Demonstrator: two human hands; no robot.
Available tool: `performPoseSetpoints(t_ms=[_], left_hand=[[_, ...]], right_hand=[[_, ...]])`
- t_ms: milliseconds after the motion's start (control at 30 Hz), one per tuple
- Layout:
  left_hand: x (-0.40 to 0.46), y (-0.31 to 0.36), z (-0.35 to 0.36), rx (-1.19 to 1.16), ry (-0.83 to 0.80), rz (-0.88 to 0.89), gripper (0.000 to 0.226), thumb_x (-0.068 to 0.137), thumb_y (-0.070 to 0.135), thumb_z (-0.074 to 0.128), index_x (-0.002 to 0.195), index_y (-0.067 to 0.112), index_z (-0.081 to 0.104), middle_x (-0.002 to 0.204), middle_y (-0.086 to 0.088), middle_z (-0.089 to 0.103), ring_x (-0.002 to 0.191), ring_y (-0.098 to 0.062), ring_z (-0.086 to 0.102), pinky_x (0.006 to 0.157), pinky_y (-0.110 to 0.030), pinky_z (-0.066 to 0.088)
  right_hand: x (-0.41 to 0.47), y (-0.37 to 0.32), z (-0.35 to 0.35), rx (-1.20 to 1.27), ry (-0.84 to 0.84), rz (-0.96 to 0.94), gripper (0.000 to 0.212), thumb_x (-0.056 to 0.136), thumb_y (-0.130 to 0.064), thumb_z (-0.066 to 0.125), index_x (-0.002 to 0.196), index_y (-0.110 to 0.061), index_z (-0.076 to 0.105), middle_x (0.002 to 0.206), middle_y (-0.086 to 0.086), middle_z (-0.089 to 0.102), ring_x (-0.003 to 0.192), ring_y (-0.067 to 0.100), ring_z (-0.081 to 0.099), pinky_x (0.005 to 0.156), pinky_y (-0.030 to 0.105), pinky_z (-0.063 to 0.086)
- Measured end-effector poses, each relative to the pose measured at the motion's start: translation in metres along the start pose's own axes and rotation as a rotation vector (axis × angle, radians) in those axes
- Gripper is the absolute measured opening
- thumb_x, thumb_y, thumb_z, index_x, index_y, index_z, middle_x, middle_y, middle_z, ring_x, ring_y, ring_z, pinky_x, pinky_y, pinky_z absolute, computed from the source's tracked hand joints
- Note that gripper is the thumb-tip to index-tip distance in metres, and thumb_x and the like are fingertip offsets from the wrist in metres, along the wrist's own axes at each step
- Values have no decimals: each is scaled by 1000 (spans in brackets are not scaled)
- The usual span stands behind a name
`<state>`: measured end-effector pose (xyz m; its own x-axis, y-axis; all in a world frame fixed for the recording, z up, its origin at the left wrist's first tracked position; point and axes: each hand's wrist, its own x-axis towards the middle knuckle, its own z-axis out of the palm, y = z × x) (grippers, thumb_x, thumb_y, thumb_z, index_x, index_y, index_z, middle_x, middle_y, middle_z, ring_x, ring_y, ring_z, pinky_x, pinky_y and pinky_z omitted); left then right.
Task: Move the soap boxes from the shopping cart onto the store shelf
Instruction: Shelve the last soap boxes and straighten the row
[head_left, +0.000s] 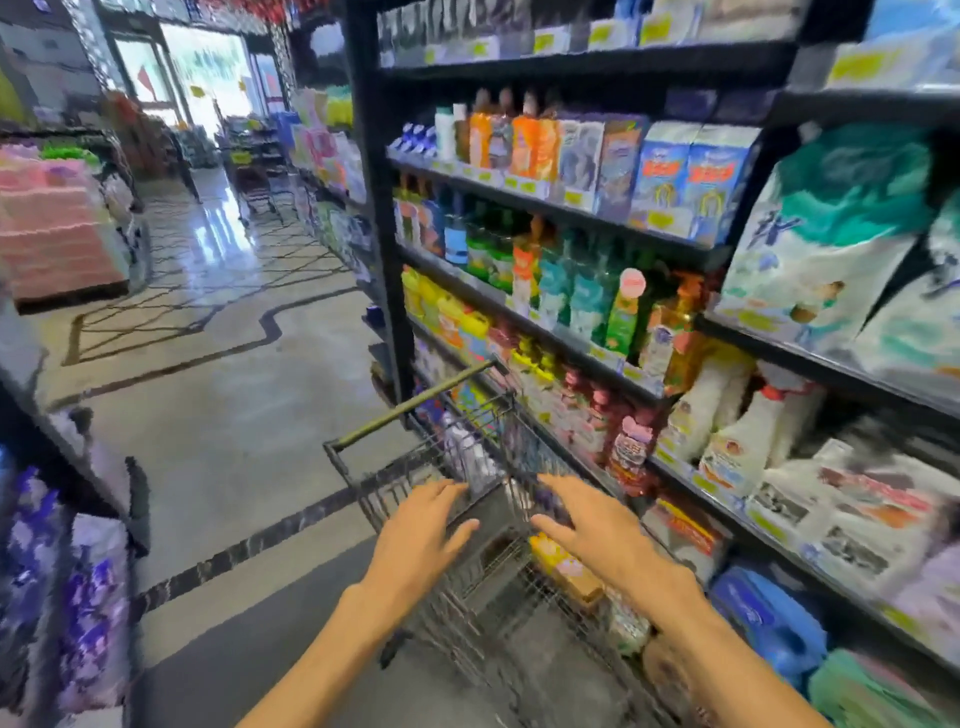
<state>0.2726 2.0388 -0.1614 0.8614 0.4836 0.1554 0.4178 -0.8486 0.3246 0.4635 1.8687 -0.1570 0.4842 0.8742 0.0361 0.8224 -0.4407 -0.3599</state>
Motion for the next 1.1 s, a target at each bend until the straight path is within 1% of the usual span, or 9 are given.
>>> performPoseSetpoints(t_ms=[300, 400, 533, 633, 733, 867, 933, 1000, 1100], left_hand=[[182, 7, 88, -106, -306, 284, 58, 99, 54, 50, 146, 21, 45, 144, 1, 54, 134, -18, 48, 105, -34, 45], [223, 5, 127, -124, -396, 287, 56, 99, 52, 50, 146, 21, 45, 143, 0, 55, 131, -19, 52, 101, -36, 47], [256, -15, 193, -136, -508, 258, 55, 98, 52, 52, 144, 22, 48, 136, -2, 60, 117, -22, 60, 90, -37, 51], [273, -34, 247, -174, -598, 183, 47, 98, 46, 55, 135, 18, 55, 120, -10, 67, 109, -31, 64, 82, -40, 52], [288, -57, 314, -186, -665, 68, 40, 98, 42, 57, 130, 17, 58, 103, -13, 70, 103, -35, 66, 77, -41, 51], [308, -87, 411, -169, -729, 2, 40, 99, 36, 59, 129, 11, 56, 107, -18, 70, 105, -38, 65, 80, -43, 49], [316, -101, 461, -174, -747, -30, 42, 98, 35, 61, 128, 7, 56, 109, -19, 69, 108, -39, 64, 83, -44, 50], [326, -106, 492, -173, -735, -49, 45, 95, 39, 63, 124, 6, 56, 109, -19, 68, 107, -40, 64, 84, -45, 52], [336, -122, 558, -142, -701, -66, 55, 91, 49, 66, 119, 4, 55, 114, -22, 61, 107, -42, 59, 84, -46, 49]], right_hand=[[35, 88, 13, 39, 32, 472, 61, 95, -59, 50, 148, -31, 38, 147, -6, 50, 131, 17, 51, 102, 40, 48], [47, 120, 35, 10, 1, 581, 66, 93, -67, 42, 148, -32, 38, 148, -6, 50, 133, 17, 50, 100, 44, 48], [59, 152, 85, 75, -45, 714, 62, 94, -60, 51, 147, -29, 42, 147, -4, 51, 132, 16, 51, 103, 34, 43], [66, 166, 122, 197, -112, 848, 55, 95, -59, 49, 140, -29, 49, 124, -6, 63, 113, 17, 61, 91, 33, 49], [74, 182, 167, 269, -54, 934, 62, 88, -72, 41, 139, -36, 49, 124, -8, 63, 115, 18, 62, 89, 31, 49], [87, 204, 233, 350, -10, 1065, 34, 90, -47, 63, 121, -34, 60, 89, -30, 55, 76, -16, 53, 70, 2, 39], [93, 216, 271, 424, 12, 1160, 50, 81, -60, 58, 120, -29, 63, 99, -19, 66, 85, -4, 62, 84, 20, 52], [99, 223, 292, 403, 61, 1136, 67, 79, -64, 46, 127, -20, 63, 119, 3, 68, 108, 22, 65, 92, 30, 47], [116, 234, 325, 458, -14, 1143, 47, 94, -39, 61, 133, -14, 58, 131, 5, 61, 123, 25, 59, 101, 30, 41]])
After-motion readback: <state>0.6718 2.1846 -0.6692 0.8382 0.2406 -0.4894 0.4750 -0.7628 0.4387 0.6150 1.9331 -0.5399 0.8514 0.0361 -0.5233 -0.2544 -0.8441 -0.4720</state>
